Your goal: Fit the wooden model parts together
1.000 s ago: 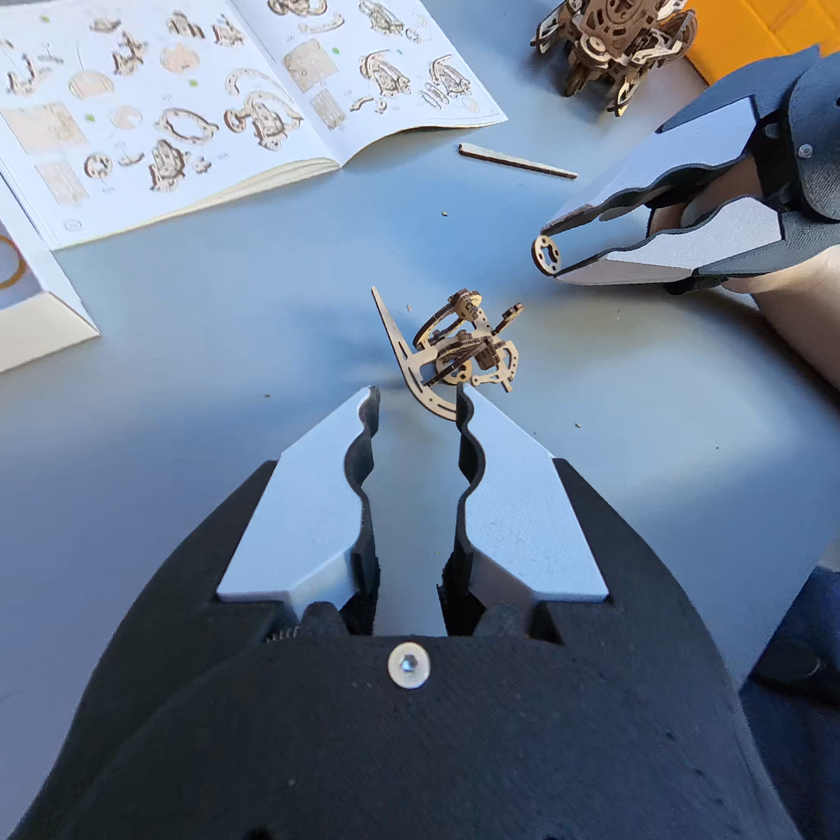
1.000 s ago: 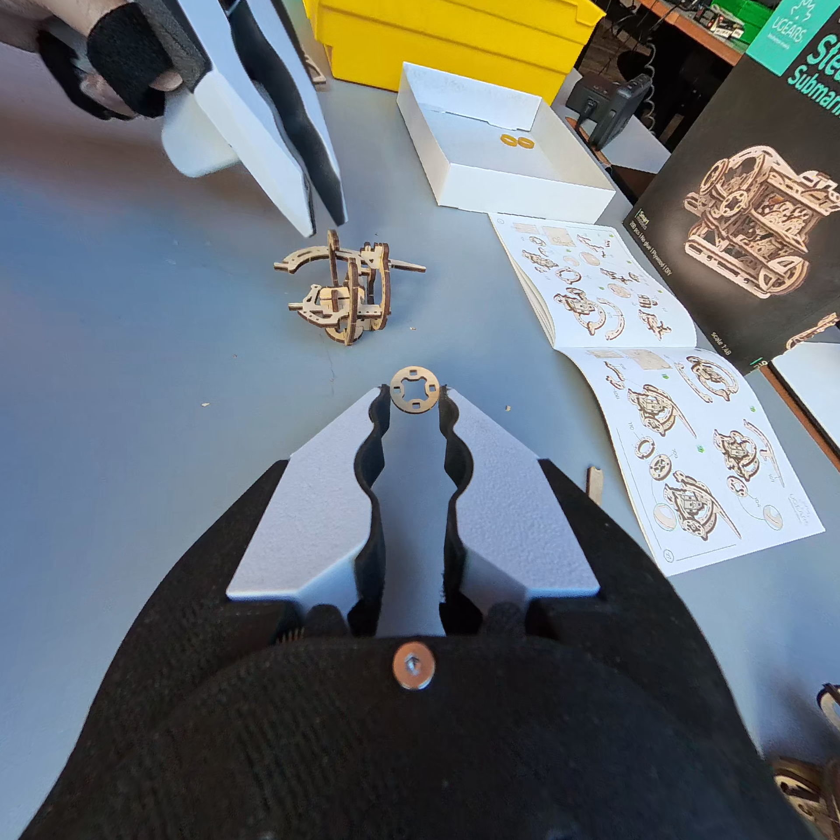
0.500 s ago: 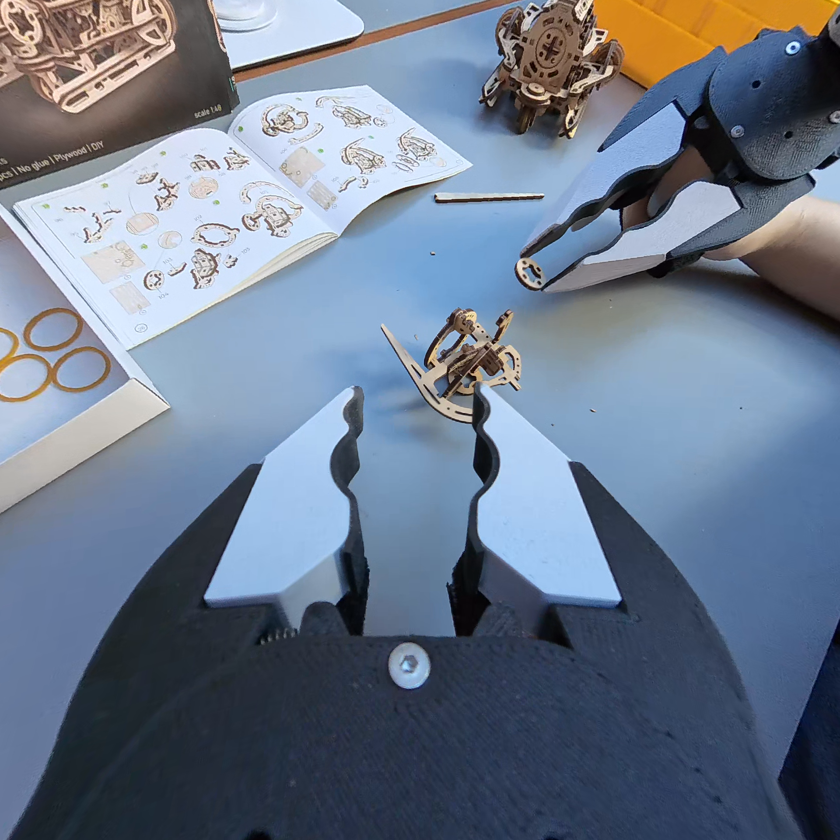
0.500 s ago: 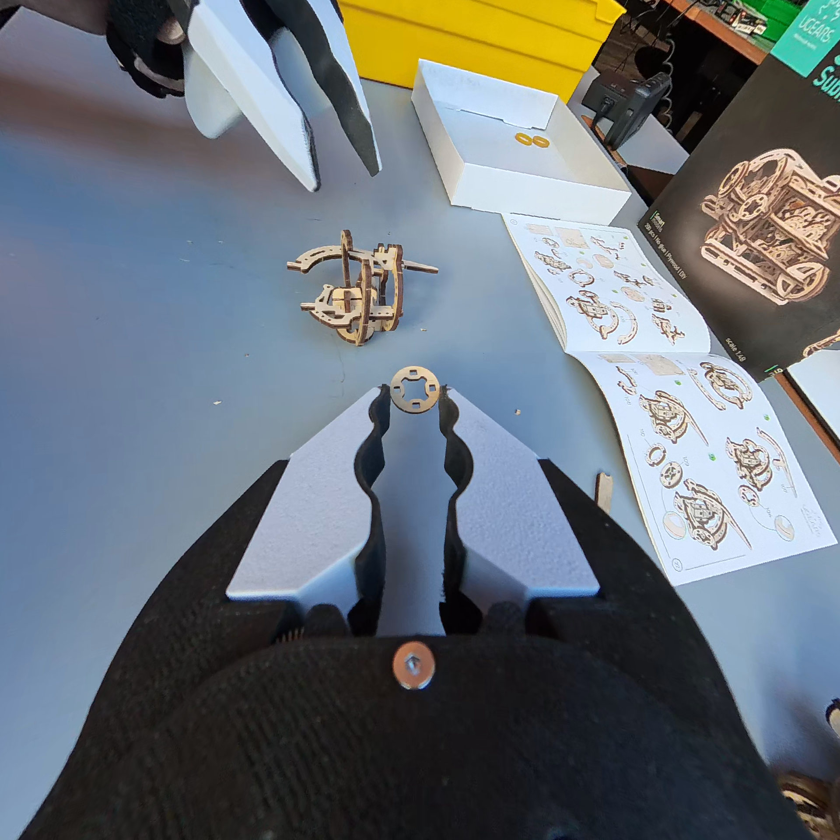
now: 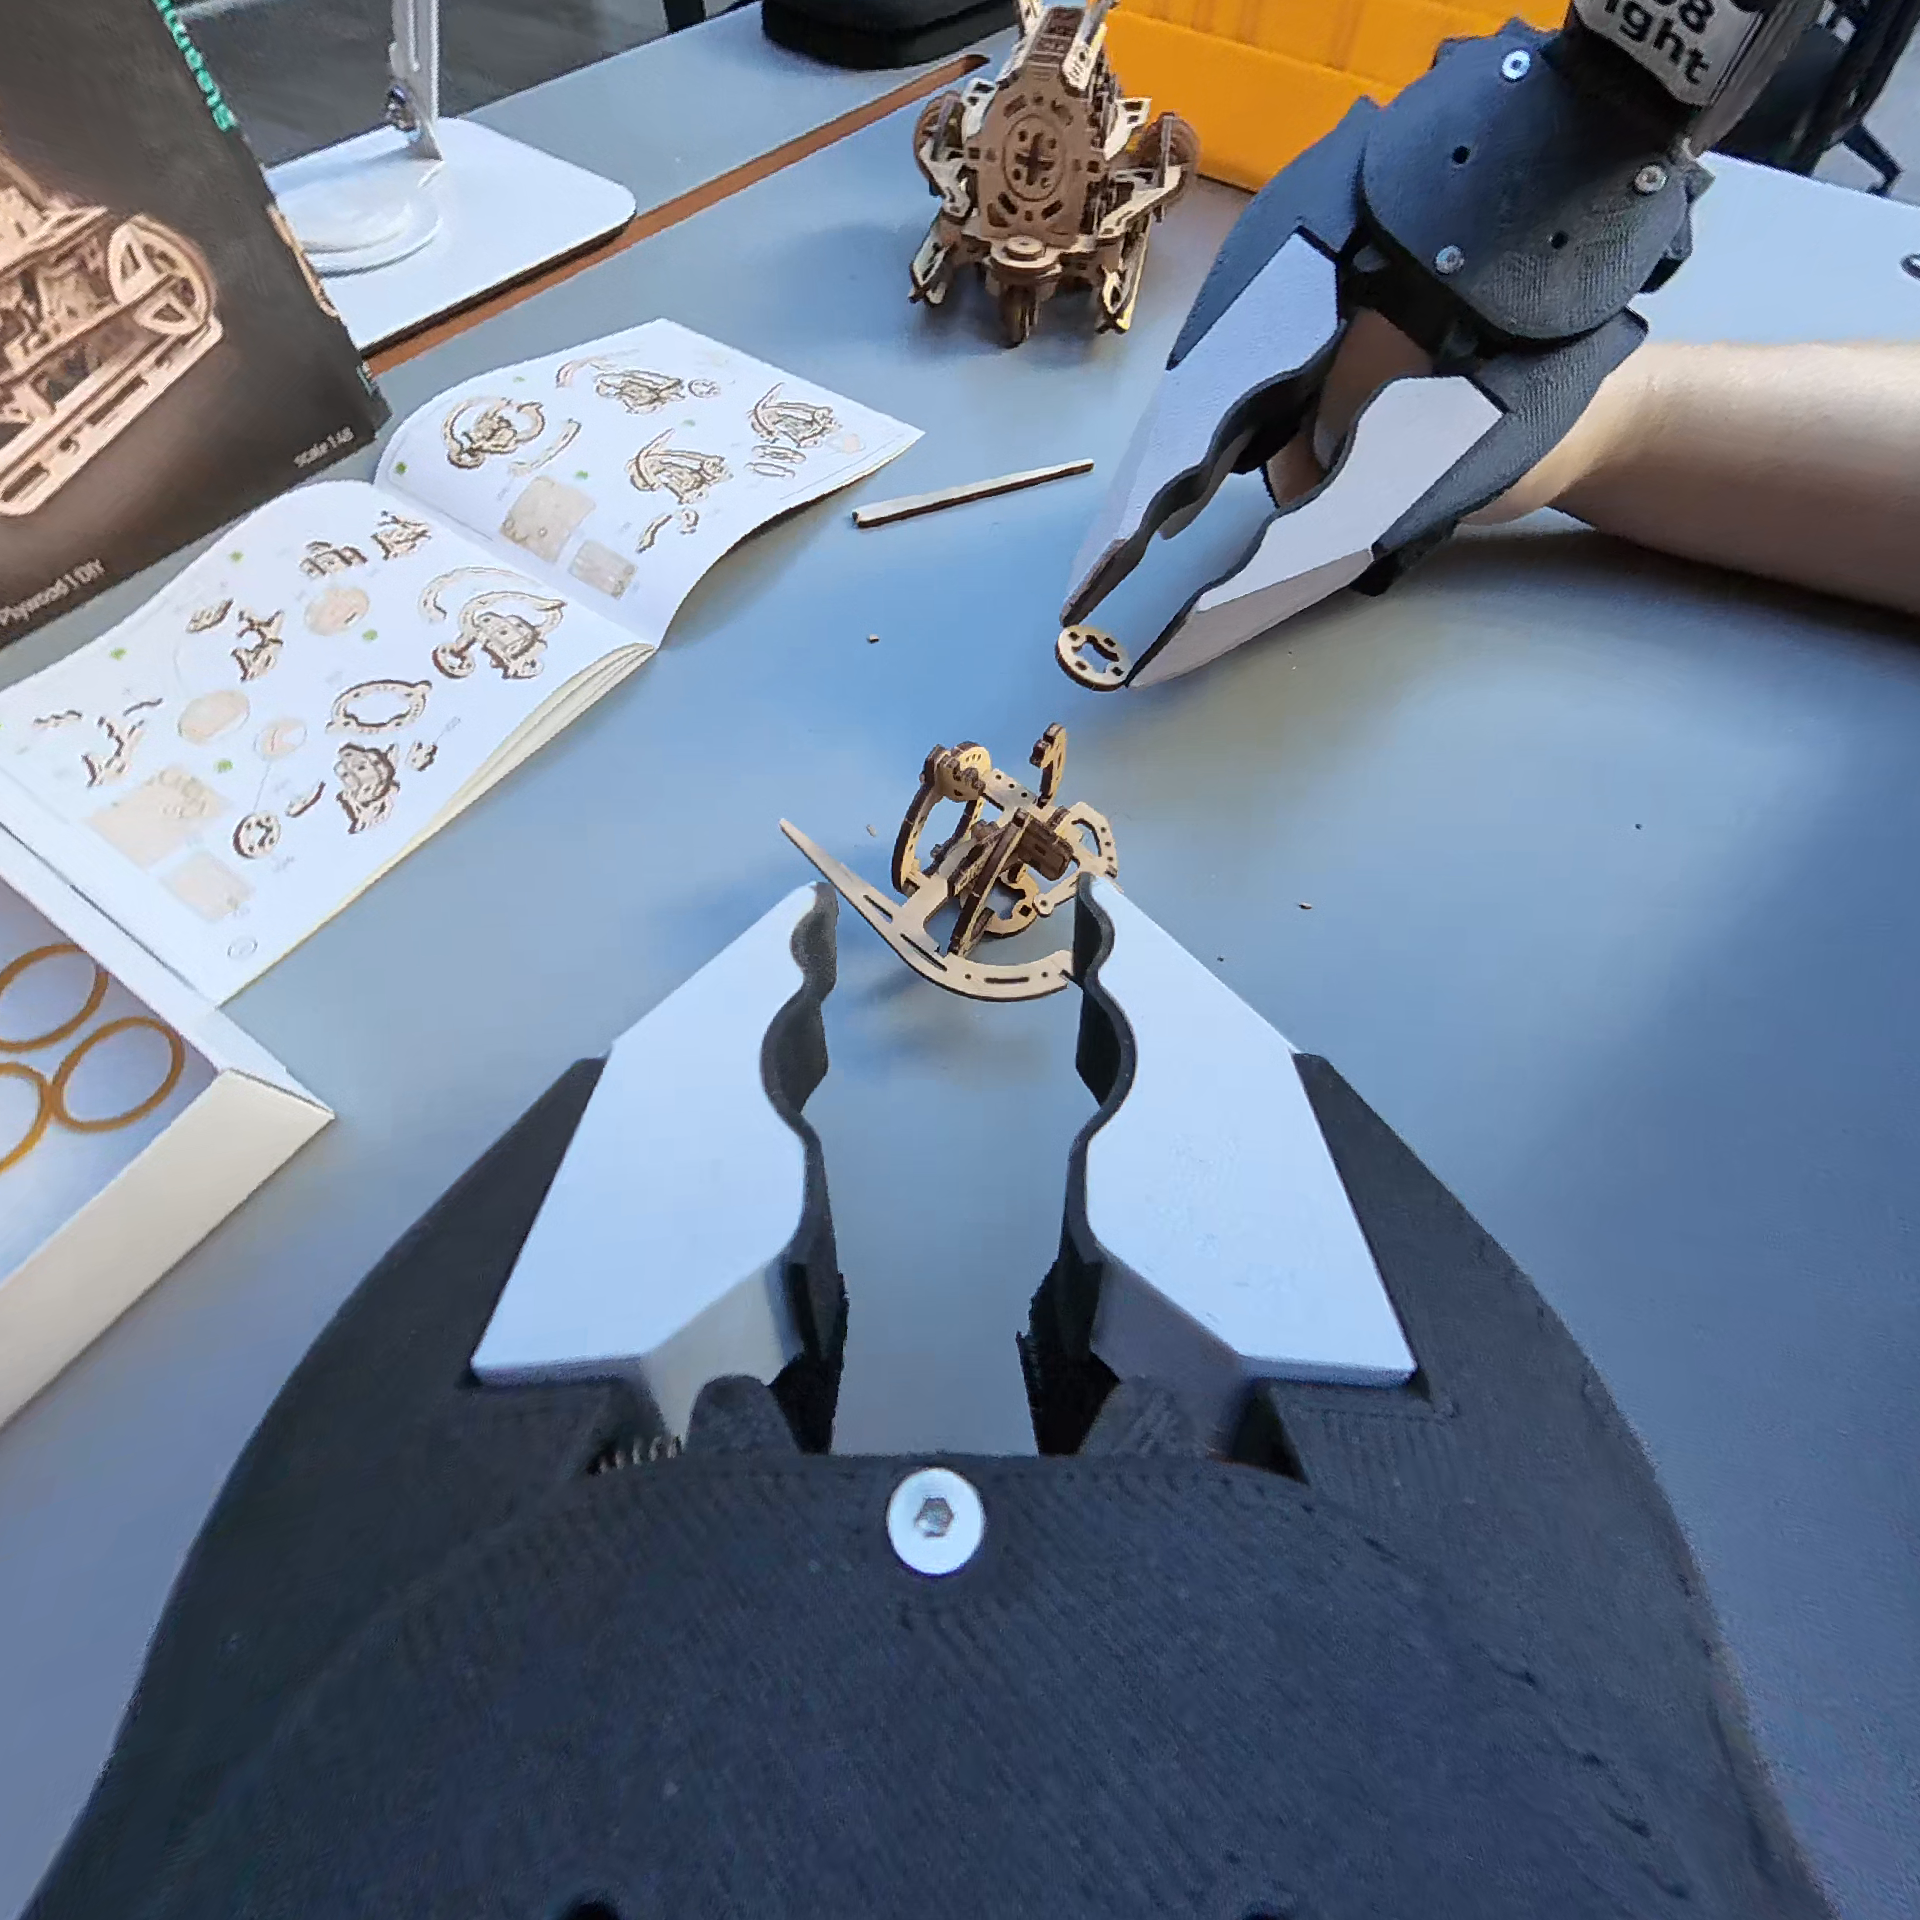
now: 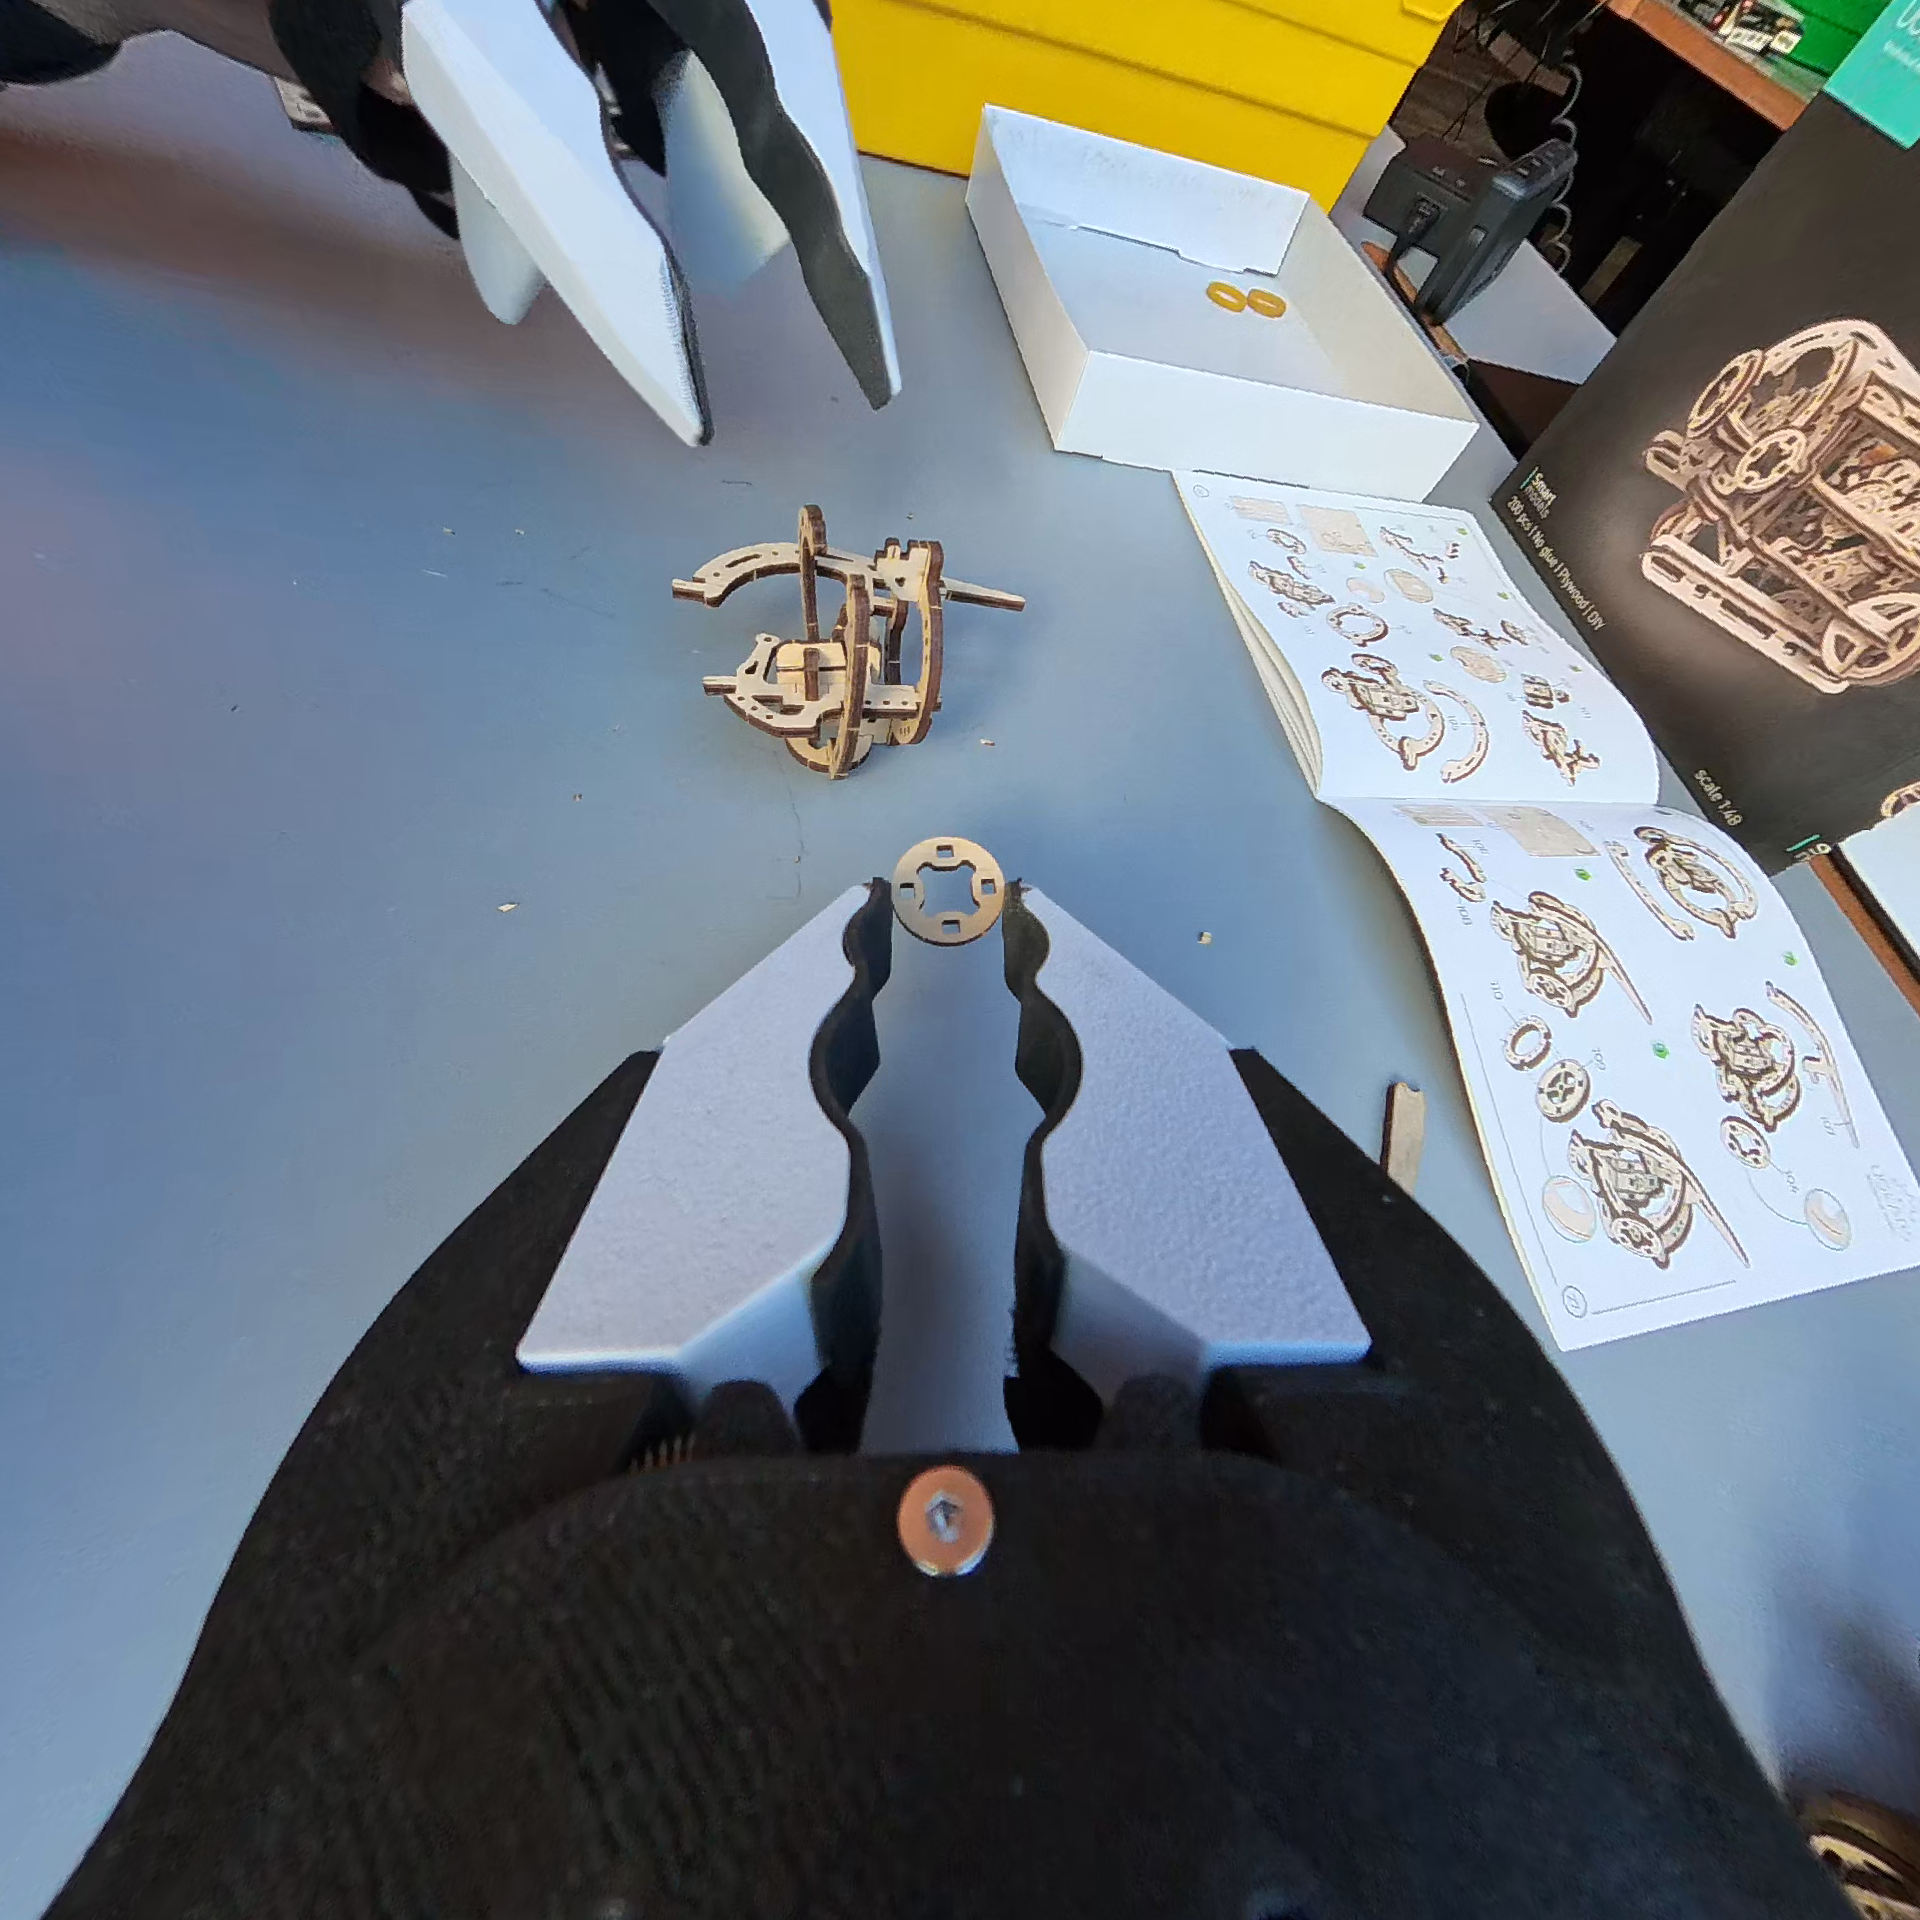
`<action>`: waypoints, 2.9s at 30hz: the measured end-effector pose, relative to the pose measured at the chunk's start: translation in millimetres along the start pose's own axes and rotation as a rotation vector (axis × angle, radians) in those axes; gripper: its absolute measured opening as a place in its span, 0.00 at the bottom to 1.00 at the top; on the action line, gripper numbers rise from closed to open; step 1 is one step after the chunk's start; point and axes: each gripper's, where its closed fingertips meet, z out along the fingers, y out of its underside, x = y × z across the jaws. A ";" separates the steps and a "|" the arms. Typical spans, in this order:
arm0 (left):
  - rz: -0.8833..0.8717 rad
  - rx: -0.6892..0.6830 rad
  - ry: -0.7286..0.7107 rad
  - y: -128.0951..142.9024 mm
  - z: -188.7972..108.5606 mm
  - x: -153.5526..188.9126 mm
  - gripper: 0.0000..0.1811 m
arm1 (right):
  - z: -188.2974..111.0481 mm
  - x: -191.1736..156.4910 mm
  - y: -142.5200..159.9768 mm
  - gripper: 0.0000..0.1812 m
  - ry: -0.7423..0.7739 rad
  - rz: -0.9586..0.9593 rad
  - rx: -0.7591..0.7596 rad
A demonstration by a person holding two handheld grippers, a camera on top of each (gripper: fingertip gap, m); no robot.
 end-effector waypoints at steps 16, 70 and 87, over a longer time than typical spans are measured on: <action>0.040 0.027 0.077 -5.8 10.1 3.7 0.21 | -0.4 1.2 1.2 0.11 0.004 0.001 -0.003; 0.100 0.000 0.216 -2.2 11.2 0.6 0.24 | 3.3 -2.5 4.8 0.11 0.008 -0.048 -0.035; 0.236 -0.083 0.423 9.4 18.4 -0.1 0.24 | 4.5 -5.8 1.7 0.11 0.011 -0.101 -0.019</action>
